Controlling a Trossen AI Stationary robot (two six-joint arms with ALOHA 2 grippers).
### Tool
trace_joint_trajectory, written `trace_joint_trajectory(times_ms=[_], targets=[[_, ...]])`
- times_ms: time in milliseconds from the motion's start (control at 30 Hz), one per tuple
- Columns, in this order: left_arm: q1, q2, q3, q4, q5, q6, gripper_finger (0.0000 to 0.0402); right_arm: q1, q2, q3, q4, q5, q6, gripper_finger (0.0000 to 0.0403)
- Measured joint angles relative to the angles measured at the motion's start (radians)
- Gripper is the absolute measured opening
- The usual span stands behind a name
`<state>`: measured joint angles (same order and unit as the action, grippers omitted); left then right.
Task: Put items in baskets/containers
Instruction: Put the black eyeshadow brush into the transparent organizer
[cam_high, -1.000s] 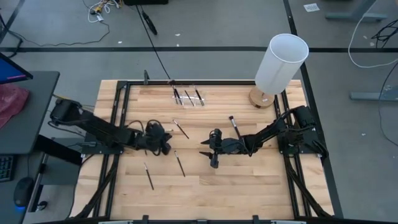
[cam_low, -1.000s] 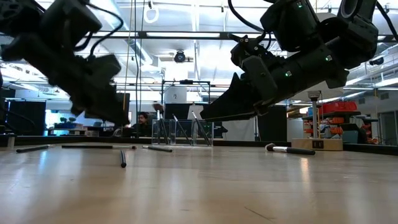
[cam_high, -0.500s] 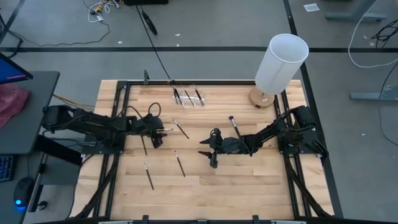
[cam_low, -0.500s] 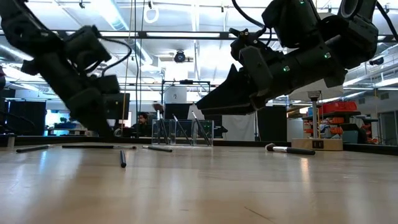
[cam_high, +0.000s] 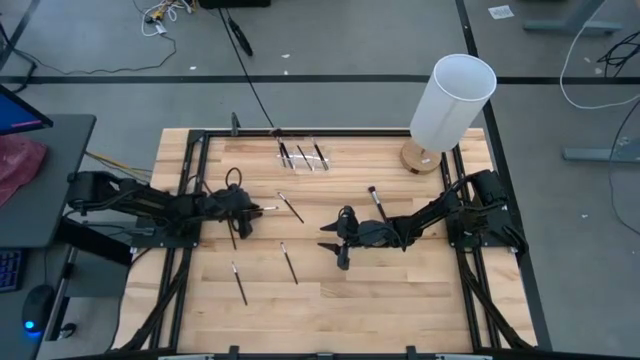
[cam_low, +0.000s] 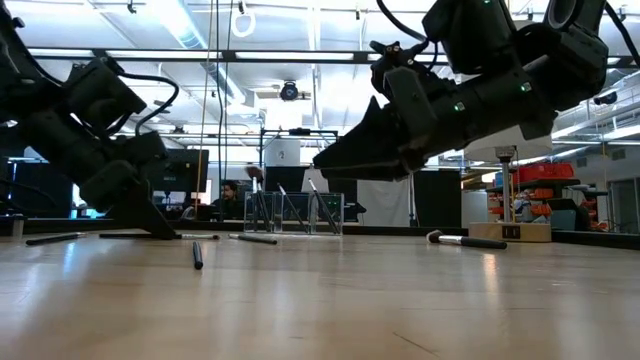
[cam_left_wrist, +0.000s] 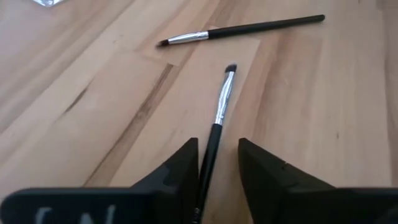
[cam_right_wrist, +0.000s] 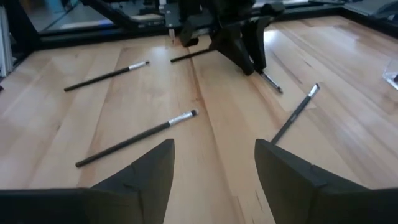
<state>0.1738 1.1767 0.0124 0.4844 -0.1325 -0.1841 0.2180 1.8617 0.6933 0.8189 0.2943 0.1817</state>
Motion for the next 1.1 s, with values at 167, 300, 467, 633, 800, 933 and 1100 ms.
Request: trace_joint_trajectory(times_ms=[167,300,467,633,800,933,1100], targets=[[-0.024,0.003,0.0,-0.003,0.008,-0.001,0.0084,0.0,0.0,0.0,0.023,0.0,-0.003,0.0226],[-0.053,0.029,0.0,0.006,0.007,-0.01,0.0071,0.0,0.0,0.0,0.027,0.0,-0.003,0.0226],[-0.081,0.083,0.0,0.064,0.003,-0.027,0.0049,0.0,0.0,0.0,0.03,0.0,-0.004,0.0226],[-0.086,0.122,0.001,0.102,0.018,-0.04,0.0013,-0.001,0.0,0.0,0.036,0.0,-0.004,0.0226],[-0.087,0.147,0.005,0.12,0.063,-0.044,0.0011,-0.001,0.0,0.0,0.036,0.0,-0.004,0.0226],[-0.096,0.152,0.002,0.138,0.07,-0.062,0.001,-0.001,0.0,0.0,0.037,0.0,-0.004,0.0226],[-0.131,0.154,0.001,0.166,0.076,-0.083,0.0007,-0.001,0.0,0.0,0.037,0.0,-0.007,0.0226]])
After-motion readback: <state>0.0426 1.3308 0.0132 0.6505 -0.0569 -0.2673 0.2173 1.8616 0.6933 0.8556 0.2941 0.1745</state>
